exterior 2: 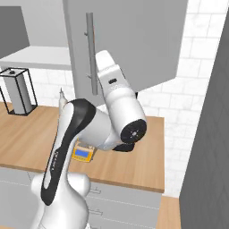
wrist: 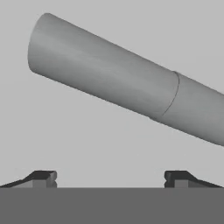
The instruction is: Pick the bar and place it on the digital scale for weighing, and close the cabinet.
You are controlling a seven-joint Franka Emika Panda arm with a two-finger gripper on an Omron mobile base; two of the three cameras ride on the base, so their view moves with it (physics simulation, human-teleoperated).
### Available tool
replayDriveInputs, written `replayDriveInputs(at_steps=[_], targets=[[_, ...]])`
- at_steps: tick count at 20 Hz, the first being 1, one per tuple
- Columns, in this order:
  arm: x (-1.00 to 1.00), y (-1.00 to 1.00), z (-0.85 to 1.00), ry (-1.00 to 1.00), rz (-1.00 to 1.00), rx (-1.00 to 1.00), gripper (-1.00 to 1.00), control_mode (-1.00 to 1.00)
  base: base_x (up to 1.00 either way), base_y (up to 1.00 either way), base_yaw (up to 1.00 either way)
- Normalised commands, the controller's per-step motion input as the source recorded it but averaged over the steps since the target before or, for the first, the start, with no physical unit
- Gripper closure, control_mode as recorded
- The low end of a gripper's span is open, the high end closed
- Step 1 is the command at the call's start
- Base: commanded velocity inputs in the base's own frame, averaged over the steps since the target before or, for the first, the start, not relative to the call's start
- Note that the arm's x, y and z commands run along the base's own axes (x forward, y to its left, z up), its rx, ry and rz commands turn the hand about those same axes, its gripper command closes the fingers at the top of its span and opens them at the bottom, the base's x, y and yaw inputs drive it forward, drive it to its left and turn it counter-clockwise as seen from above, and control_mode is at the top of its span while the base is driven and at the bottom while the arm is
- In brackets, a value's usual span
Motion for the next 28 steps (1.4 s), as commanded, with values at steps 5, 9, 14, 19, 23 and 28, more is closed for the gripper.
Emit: replayDriveInputs(at_steps=[5,9,14,19,23,28], targets=[[1.00,1.00,-0.01,0.01,-0.08,-0.02,-1.00,-1.00,0.00,0.00,0.00],[1.00,0.66,-0.02,0.08,-0.09,-0.01,-1.00,-1.00,0.00,0.00,0.00],[1.00,0.19,0.00,0.21,-0.05,0.00,-1.00,-1.00,0.00,0.00,0.00],[1.00,0.04,-0.16,0.12,-0.01,-0.01,-1.00,-1.00,0.00,0.00,0.00],[1.00,0.00,-0.38,-0.02,0.00,-0.03,-1.00,-1.00,0.00,0.00,0.00],[1.00,0.00,-0.39,-0.03,0.00,-0.02,-1.00,-1.00,0.00,0.00,0.00]])
